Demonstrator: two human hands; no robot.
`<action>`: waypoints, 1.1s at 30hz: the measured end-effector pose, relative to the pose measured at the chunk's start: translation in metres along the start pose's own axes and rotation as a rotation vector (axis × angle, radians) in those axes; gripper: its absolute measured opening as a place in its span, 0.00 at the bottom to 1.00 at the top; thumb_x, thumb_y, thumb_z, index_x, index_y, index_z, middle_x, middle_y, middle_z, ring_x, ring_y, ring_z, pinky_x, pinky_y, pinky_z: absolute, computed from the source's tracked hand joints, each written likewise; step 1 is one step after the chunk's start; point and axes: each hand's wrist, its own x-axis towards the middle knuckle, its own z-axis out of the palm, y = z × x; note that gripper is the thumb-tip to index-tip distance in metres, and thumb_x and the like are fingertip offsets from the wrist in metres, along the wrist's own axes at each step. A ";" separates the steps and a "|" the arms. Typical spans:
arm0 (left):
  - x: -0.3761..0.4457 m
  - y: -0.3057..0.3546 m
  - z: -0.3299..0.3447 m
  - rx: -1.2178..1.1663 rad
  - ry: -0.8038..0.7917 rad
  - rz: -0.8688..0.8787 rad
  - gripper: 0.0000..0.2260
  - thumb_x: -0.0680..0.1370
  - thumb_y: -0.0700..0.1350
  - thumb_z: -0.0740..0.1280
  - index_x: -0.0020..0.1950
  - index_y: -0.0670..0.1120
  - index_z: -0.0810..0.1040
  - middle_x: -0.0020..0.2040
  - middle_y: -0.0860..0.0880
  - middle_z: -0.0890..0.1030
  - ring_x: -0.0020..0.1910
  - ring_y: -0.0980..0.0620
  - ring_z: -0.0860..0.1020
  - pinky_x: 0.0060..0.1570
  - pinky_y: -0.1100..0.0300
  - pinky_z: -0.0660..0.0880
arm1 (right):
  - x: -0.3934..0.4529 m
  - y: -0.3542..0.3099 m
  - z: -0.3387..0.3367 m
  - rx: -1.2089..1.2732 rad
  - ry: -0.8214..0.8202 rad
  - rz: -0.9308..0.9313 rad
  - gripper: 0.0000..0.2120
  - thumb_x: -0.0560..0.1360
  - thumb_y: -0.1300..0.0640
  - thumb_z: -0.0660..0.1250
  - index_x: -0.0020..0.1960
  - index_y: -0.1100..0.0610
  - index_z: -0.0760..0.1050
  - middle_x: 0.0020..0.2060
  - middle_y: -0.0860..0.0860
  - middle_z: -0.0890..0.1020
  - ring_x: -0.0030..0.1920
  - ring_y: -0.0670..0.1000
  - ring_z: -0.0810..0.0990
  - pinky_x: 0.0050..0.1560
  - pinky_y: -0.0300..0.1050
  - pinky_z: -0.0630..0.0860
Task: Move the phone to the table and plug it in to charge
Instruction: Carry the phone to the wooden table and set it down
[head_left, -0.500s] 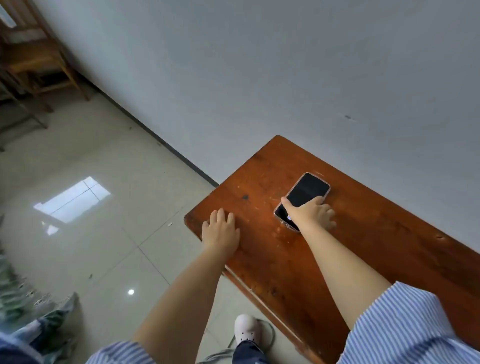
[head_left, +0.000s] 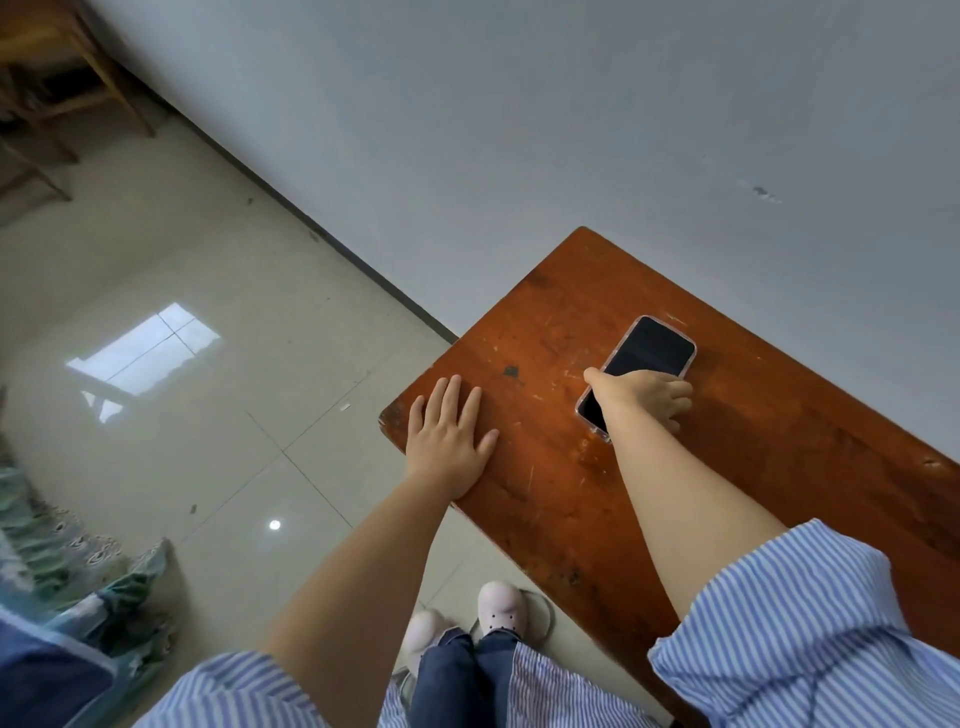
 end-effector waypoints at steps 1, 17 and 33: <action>0.001 -0.001 -0.003 0.007 -0.008 0.012 0.28 0.77 0.62 0.46 0.75 0.51 0.47 0.77 0.47 0.48 0.76 0.47 0.43 0.73 0.48 0.39 | -0.001 0.000 -0.001 0.003 0.000 0.000 0.41 0.66 0.40 0.70 0.66 0.65 0.58 0.64 0.61 0.66 0.60 0.57 0.68 0.61 0.52 0.72; 0.035 -0.214 -0.130 -0.024 0.146 -0.191 0.24 0.79 0.47 0.55 0.73 0.42 0.52 0.76 0.43 0.53 0.76 0.46 0.48 0.73 0.50 0.51 | -0.144 -0.193 0.068 0.016 -0.267 -0.535 0.38 0.62 0.50 0.74 0.64 0.65 0.61 0.62 0.60 0.65 0.63 0.59 0.63 0.56 0.53 0.72; 0.055 -0.600 -0.297 0.090 0.314 -0.610 0.14 0.75 0.38 0.58 0.61 0.40 0.68 0.64 0.42 0.71 0.65 0.43 0.66 0.59 0.52 0.68 | -0.419 -0.537 0.227 -0.115 -0.285 -1.128 0.41 0.57 0.50 0.75 0.62 0.65 0.61 0.59 0.57 0.66 0.61 0.58 0.62 0.47 0.52 0.73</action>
